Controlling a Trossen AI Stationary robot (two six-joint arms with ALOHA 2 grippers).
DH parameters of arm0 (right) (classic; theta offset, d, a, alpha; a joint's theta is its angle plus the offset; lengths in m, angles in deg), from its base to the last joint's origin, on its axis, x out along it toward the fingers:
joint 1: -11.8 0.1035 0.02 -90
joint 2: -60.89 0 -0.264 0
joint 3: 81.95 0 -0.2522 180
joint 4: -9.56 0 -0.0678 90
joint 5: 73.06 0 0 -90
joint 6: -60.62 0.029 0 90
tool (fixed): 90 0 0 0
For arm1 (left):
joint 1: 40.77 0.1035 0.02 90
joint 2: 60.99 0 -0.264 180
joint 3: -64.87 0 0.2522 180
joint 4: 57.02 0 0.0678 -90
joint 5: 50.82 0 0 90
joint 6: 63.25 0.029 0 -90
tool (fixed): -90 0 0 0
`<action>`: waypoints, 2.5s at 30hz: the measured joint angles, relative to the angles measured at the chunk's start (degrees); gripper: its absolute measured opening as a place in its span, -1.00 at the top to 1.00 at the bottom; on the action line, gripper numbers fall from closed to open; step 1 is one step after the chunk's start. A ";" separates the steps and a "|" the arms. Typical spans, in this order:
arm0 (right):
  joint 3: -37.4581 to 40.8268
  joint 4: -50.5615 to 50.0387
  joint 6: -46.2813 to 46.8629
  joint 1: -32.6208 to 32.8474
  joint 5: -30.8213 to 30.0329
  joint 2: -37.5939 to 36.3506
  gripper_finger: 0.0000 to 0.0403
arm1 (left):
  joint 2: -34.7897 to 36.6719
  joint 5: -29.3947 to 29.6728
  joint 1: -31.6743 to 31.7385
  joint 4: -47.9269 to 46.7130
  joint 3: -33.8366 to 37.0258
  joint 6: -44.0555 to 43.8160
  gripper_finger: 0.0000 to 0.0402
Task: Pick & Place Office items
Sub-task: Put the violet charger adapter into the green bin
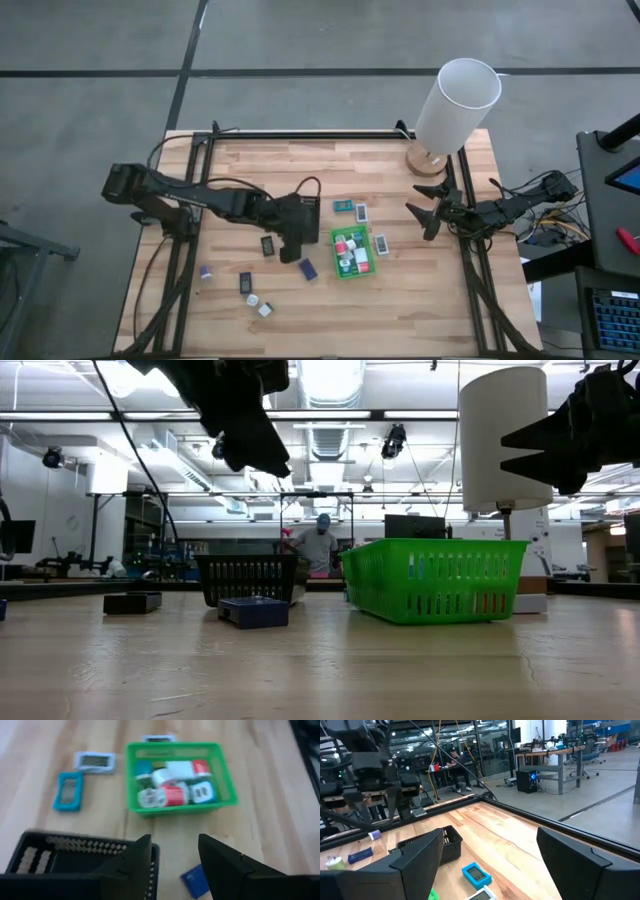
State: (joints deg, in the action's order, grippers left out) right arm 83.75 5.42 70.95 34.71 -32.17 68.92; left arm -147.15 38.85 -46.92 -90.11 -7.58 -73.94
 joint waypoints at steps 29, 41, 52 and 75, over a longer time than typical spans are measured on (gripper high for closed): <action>0.00 0.01 0.02 -0.01 -0.01 -0.02 -0.56 | 3.09 31.86 -20.66 -37.98 0.10 -74.78 0.15; 0.00 0.00 0.02 0.00 -0.01 -0.02 -0.57 | 3.07 23.81 -30.29 -44.46 0.65 -96.95 0.14; 0.00 0.00 0.02 0.00 -0.02 -0.02 -0.58 | 3.02 20.81 -39.23 -48.91 0.86 -108.58 0.14; 0.00 0.01 0.02 0.00 -0.02 0.00 -0.59 | 2.98 39.57 -42.34 -45.31 0.86 -88.41 0.15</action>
State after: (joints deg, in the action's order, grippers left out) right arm 83.75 5.43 70.97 34.71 -32.18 68.92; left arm -144.17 78.42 -89.26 -135.42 -6.72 -162.35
